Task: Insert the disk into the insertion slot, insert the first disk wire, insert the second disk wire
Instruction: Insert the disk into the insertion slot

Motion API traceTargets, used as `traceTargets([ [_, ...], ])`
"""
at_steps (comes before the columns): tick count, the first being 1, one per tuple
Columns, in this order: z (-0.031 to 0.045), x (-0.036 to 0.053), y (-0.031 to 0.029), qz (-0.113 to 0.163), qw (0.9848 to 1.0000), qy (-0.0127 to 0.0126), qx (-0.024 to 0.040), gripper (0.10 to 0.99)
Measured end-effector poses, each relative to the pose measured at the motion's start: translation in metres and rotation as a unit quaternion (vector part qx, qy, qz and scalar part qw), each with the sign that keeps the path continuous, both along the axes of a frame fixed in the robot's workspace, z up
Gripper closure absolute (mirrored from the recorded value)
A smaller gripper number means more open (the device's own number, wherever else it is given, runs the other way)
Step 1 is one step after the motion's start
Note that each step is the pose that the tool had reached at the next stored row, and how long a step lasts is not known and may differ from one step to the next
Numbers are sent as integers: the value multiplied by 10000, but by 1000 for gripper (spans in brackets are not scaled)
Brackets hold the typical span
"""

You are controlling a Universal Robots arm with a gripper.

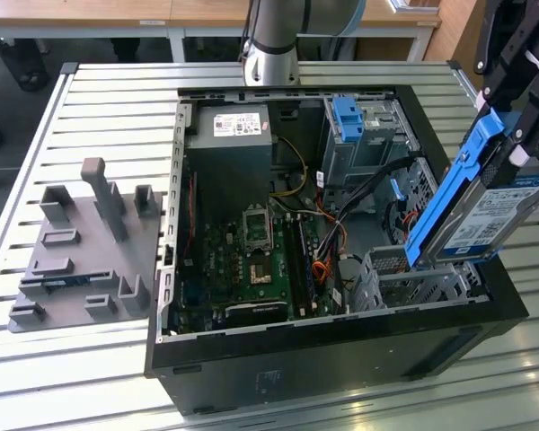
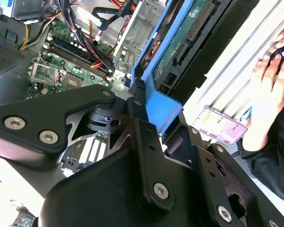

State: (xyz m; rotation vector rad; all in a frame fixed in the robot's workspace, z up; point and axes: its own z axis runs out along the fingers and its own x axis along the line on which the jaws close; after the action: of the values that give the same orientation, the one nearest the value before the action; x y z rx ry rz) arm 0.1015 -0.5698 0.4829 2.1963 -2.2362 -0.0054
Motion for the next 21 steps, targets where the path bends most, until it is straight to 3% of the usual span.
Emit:
traceTargets([
  [3,-1,-23,-1,0,10000,-32,0,718],
  [21,-4,-66,0,1,9999,-115,0,718],
])
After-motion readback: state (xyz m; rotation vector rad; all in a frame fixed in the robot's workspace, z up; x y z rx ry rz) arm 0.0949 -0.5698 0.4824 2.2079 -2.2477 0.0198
